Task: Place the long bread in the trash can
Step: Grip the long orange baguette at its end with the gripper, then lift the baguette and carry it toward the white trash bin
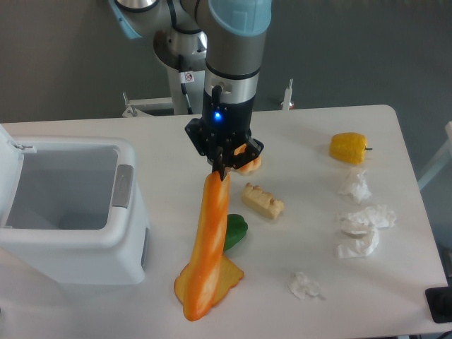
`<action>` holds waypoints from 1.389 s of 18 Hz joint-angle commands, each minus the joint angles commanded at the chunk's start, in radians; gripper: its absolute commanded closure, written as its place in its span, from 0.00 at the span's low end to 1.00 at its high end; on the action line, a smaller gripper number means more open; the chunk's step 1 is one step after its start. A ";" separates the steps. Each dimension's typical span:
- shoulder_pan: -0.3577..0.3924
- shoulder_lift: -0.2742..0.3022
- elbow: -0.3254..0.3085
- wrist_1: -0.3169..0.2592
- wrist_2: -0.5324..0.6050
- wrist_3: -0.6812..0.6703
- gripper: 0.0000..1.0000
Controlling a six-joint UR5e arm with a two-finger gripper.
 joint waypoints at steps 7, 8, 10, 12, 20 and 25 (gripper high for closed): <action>0.002 0.002 -0.003 0.000 0.000 0.000 1.00; 0.002 0.002 -0.003 0.000 0.000 0.000 1.00; 0.000 0.002 0.000 0.000 0.000 0.000 1.00; 0.000 0.003 0.006 -0.002 -0.002 -0.002 1.00; -0.008 0.077 -0.003 -0.073 -0.025 -0.023 1.00; -0.005 0.144 -0.003 -0.164 -0.100 -0.055 1.00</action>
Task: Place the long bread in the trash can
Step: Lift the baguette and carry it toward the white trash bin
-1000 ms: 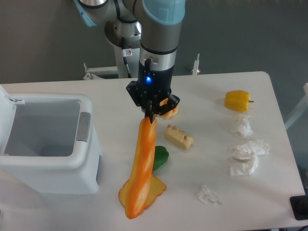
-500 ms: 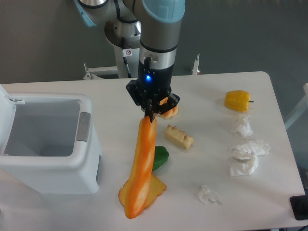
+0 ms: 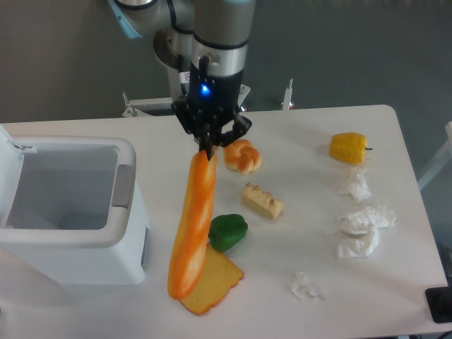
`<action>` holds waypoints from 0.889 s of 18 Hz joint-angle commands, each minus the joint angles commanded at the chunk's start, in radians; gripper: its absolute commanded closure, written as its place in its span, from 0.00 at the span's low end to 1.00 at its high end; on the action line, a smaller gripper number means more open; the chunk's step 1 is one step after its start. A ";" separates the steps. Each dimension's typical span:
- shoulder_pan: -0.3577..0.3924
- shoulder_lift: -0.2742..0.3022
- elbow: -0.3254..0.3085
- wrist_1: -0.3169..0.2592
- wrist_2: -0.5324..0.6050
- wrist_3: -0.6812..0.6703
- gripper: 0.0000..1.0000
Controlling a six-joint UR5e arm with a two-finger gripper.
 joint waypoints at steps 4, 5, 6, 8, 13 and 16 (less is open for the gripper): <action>-0.003 0.052 0.002 -0.052 -0.006 -0.006 1.00; -0.005 0.060 0.008 -0.070 -0.005 -0.018 1.00; -0.005 0.066 0.012 -0.093 -0.005 -0.038 1.00; -0.005 0.084 0.014 -0.129 -0.005 -0.048 1.00; -0.008 0.114 0.037 -0.250 -0.055 -0.166 1.00; -0.046 0.127 0.044 -0.294 -0.086 -0.181 1.00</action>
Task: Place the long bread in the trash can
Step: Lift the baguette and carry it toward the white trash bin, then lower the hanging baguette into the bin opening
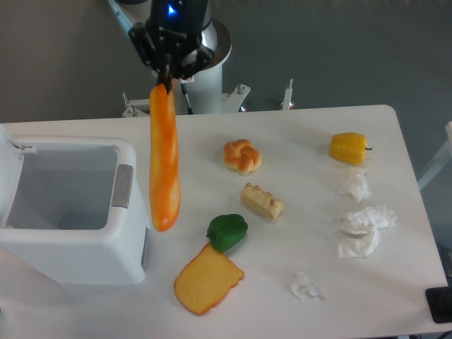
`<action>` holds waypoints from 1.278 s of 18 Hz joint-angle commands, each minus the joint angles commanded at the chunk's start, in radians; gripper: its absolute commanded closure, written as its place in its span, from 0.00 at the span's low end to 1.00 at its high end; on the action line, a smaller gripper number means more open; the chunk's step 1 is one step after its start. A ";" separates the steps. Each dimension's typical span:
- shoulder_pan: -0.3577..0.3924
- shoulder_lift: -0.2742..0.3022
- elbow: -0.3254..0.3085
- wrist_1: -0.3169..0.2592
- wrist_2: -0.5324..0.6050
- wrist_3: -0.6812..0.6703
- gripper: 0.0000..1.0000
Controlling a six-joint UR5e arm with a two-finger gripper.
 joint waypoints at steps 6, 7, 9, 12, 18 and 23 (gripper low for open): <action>-0.078 -0.008 -0.003 -0.040 -0.090 -0.075 1.00; -0.081 -0.008 -0.003 -0.040 -0.115 -0.086 1.00; -0.091 -0.005 -0.003 -0.039 -0.138 -0.089 1.00; -0.109 -0.008 -0.009 -0.043 -0.143 -0.091 1.00; -0.138 -0.029 -0.015 -0.103 -0.191 -0.089 1.00; -0.135 -0.047 -0.006 -0.106 -0.239 -0.089 1.00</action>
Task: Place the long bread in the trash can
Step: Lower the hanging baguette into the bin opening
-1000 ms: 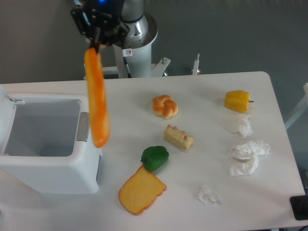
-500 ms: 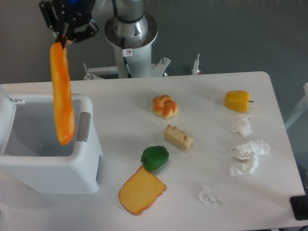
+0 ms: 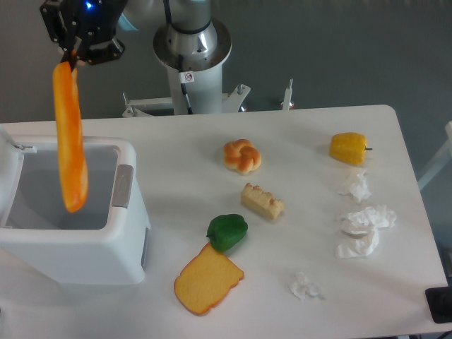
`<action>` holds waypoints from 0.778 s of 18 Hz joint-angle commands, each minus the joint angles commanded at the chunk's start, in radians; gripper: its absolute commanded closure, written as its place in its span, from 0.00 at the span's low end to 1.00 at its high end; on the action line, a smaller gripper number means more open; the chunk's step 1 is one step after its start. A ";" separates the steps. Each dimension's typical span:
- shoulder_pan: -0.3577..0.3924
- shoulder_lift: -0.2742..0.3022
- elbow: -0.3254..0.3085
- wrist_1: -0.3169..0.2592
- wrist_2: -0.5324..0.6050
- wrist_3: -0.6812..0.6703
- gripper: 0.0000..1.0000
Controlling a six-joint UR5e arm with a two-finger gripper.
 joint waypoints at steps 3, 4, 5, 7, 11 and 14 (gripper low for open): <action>0.005 -0.003 -0.006 -0.023 -0.002 -0.005 1.00; 0.003 -0.005 -0.008 -0.031 -0.008 -0.009 1.00; 0.006 -0.009 -0.006 -0.034 -0.015 -0.011 1.00; 0.009 -0.018 0.009 -0.055 -0.038 -0.026 1.00; 0.011 -0.051 0.025 -0.055 -0.080 -0.098 1.00; 0.008 -0.064 0.028 -0.052 -0.103 -0.103 1.00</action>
